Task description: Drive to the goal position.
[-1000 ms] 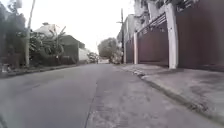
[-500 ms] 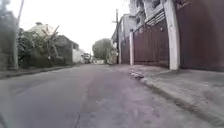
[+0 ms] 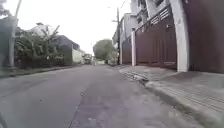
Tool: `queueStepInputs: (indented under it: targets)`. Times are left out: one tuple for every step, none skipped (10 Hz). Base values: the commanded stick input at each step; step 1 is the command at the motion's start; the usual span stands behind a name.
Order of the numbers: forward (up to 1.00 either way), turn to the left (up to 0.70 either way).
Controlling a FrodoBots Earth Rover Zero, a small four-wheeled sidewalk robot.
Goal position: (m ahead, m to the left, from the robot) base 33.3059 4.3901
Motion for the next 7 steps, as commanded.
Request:
queueStepInputs:
  targets:
    - [1.0, 0.06]
    - [1.0, 0.06]
    - [1.0, 0.06]
    - [1.0, 0.06]
    - [1.0, 0.06]
    - [1.0, 0.06]
    - [1.0, 0.06]
